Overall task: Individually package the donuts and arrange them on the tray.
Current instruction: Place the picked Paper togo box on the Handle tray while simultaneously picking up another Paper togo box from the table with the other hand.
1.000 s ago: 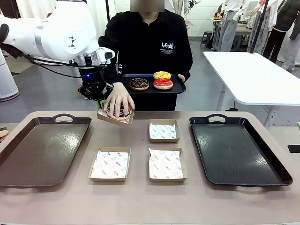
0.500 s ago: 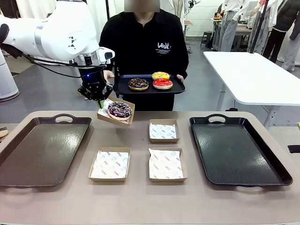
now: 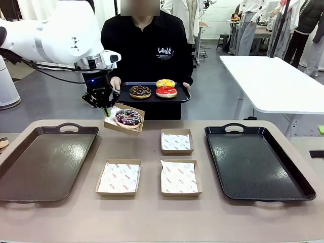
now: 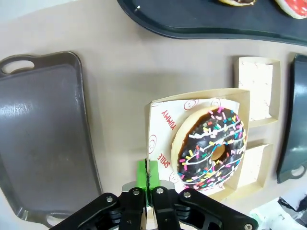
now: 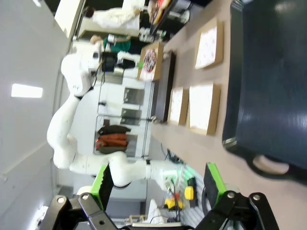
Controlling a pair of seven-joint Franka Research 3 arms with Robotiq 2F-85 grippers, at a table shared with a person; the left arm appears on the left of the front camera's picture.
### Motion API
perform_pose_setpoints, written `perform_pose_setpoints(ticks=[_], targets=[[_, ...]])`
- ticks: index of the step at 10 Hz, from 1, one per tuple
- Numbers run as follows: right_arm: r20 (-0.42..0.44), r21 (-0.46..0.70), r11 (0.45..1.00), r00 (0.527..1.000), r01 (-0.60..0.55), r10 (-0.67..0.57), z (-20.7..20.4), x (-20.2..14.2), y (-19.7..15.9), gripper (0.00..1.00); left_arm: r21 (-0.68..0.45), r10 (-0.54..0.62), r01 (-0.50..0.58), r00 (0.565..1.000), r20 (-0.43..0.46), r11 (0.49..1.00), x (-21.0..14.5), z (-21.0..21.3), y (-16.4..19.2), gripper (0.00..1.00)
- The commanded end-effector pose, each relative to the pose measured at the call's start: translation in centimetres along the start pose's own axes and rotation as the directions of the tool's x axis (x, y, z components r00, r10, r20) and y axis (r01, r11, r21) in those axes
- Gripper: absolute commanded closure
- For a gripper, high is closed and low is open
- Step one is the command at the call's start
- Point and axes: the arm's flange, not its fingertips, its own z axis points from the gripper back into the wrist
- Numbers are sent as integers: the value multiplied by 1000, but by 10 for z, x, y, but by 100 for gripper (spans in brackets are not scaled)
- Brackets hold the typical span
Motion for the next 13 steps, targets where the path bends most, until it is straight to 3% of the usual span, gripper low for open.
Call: perform_pose_setpoints(ticks=[1,4,7,9,11,13], targets=[[23,-134,991,999,-20,23,-27,60,42,0,-150,-25,19,999,-37,988,4,26,47,99],[-92,-375,925,996,-56,23,-108,147,107,0,-193,33,-45,997,-68,980,-15,32,118,99],[-171,-671,737,984,-83,-45,-200,179,109,0,-119,68,-75,995,-67,990,-32,39,155,99],[-208,-789,608,970,-88,-129,-245,181,94,0,-75,75,-80,995,-68,994,-36,40,169,99],[-248,-821,553,961,-142,-122,-287,174,88,0,-3,20,-20,998,-54,1000,-44,35,168,99],[-274,-821,545,955,-171,-114,-308,164,89,0,69,-29,32,998,-55,997,-49,30,174,99]])
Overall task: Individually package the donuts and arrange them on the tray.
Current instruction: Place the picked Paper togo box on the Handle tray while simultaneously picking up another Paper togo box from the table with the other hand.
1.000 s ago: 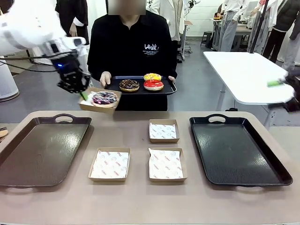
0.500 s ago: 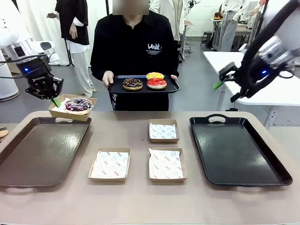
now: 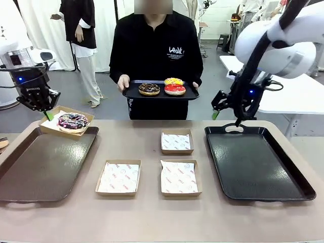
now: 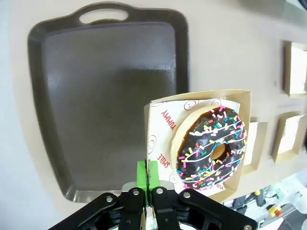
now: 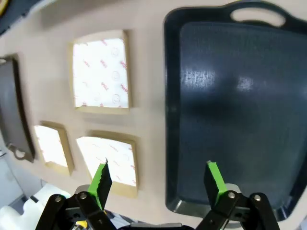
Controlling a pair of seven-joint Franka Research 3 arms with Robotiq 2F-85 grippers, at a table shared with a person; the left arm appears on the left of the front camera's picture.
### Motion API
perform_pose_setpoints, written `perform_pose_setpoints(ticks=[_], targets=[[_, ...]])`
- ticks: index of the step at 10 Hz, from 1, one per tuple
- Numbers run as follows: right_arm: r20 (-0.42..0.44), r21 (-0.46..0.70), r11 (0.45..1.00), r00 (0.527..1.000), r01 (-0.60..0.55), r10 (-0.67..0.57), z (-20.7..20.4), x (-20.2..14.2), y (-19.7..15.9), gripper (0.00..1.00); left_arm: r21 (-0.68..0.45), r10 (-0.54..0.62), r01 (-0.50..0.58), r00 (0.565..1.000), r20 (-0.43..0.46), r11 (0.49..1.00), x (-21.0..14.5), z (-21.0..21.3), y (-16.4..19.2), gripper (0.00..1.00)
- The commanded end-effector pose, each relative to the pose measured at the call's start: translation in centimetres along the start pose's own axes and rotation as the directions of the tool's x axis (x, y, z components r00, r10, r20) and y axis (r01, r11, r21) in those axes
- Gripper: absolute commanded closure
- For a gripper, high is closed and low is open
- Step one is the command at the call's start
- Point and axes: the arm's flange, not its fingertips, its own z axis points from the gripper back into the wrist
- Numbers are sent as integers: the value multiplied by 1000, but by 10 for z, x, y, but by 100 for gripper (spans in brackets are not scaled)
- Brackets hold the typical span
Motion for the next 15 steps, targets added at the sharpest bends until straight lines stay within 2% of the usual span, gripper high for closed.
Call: perform_pose_setpoints(ticks=[1,3,4,5,11,13,15], targets=[[-3,-10,1000,1000,-6,6,1,3,12,0,48,-37,36,999,18,998,-8,-4,4,99],[7,59,998,1000,-27,26,-2,-4,15,0,72,-28,26,999,20,997,-6,-8,8,99],[40,210,976,998,-53,46,6,-11,10,0,46,-20,20,1000,-9,999,-2,-5,3,99],[-3,15,1000,1000,-28,28,-2,-3,17,0,46,-20,20,1000,-9,999,-2,-5,3,99],[4,35,998,999,-47,47,1,-3,15,0,46,-20,20,1000,-9,999,-2,-5,3,99],[-39,-42,995,996,-86,84,-23,16,48,0,39,-9,9,1000,9,999,4,-11,10,99],[-98,-151,985,993,-86,72,-59,41,86,0,20,50,-50,998,34,999,13,-22,19,99]])
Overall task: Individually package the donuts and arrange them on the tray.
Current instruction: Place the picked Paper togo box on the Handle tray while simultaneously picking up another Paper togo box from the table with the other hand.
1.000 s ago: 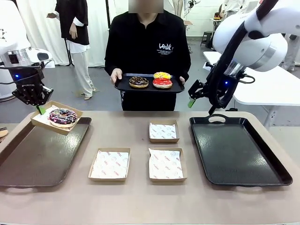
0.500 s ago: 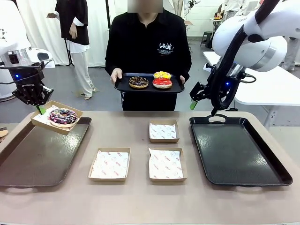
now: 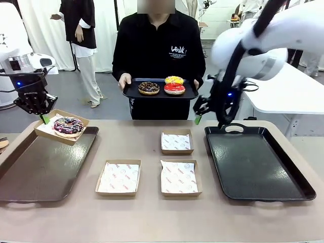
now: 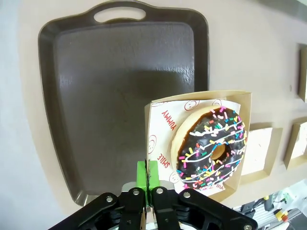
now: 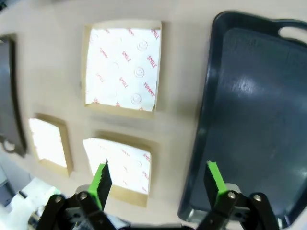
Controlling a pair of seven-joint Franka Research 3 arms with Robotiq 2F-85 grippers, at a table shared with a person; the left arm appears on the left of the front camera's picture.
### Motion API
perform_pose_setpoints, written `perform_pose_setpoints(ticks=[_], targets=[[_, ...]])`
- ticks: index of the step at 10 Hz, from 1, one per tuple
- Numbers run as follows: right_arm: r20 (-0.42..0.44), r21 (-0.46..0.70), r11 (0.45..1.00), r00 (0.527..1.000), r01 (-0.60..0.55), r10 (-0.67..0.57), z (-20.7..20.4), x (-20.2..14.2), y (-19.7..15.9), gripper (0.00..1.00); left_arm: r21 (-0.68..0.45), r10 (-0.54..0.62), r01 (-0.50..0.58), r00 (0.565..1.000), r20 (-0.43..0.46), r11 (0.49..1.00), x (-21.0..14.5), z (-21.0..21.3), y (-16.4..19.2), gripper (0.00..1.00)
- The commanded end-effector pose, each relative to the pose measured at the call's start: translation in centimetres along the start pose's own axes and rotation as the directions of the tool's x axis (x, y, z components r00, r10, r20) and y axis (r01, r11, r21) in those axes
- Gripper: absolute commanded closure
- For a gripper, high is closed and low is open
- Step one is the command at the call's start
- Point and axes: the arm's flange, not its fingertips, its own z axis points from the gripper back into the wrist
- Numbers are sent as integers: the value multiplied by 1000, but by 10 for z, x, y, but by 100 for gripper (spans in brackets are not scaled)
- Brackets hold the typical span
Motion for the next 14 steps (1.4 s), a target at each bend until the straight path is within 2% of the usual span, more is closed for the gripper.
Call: perform_pose_setpoints(ticks=[1,3,6,9,10,11,14], targets=[[-60,-141,990,998,10,-19,-26,41,38,0,-17,47,-47,998,36,999,10,-13,4,99],[-62,-181,983,997,31,-43,-49,61,52,0,-37,16,-15,999,33,999,18,-28,4,99],[-19,-228,971,997,72,-78,-81,76,51,0,-64,-23,26,999,42,998,21,-40,5,99],[36,-177,981,997,77,-71,-86,59,44,0,-64,2,1,999,38,998,21,-43,13,99],[61,-160,978,990,135,-126,-80,48,47,0,-46,-1,2,1000,27,999,23,-41,4,99],[-10,-176,983,999,48,-51,-84,73,46,0,-46,-1,2,1000,27,999,23,-41,4,99],[7,-170,983,998,65,-65,-82,68,48,0,-48,2,0,1000,26,999,24,-41,4,99]])
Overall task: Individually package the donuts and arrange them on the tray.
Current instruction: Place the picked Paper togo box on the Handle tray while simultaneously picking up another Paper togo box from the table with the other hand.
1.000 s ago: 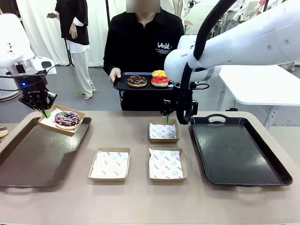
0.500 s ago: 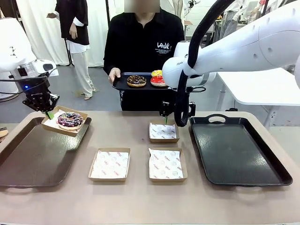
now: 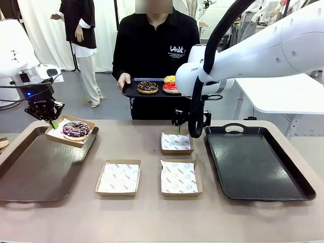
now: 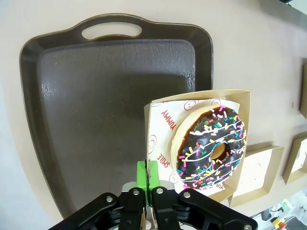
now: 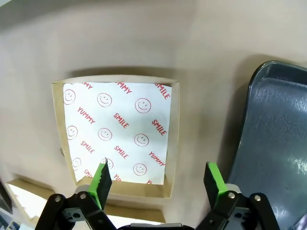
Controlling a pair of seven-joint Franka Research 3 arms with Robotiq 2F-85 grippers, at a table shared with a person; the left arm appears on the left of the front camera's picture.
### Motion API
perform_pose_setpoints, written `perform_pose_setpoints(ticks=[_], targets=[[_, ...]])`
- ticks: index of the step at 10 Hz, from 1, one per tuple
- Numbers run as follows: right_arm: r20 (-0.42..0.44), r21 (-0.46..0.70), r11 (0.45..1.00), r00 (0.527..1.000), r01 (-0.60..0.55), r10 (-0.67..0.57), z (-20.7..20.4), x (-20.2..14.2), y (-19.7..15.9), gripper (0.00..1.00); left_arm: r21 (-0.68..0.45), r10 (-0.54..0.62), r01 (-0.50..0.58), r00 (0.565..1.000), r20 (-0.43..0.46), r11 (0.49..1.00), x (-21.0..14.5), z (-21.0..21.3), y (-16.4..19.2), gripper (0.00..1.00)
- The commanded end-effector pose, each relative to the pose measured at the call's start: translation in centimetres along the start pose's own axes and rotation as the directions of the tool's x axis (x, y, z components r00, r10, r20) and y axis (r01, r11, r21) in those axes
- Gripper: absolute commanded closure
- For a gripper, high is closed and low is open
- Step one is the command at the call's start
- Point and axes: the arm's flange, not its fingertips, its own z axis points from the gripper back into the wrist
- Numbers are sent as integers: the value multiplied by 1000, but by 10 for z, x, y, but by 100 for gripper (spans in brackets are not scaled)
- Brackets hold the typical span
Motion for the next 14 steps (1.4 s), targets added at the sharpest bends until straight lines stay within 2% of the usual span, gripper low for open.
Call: perform_pose_setpoints(ticks=[1,5,8,14], targets=[[31,1,999,999,-42,42,-3,-3,2,0,56,-4,3,1000,23,998,-1,1,-2,99],[84,-22,1000,996,-22,23,-26,3,6,0,121,-11,5,999,48,993,4,4,0,99],[106,-27,999,994,22,-19,-35,5,-1,0,114,14,-18,999,41,993,11,-6,1,99],[125,9,999,991,41,-42,-37,-4,-9,0,125,42,-47,998,42,991,17,-15,3,99]])
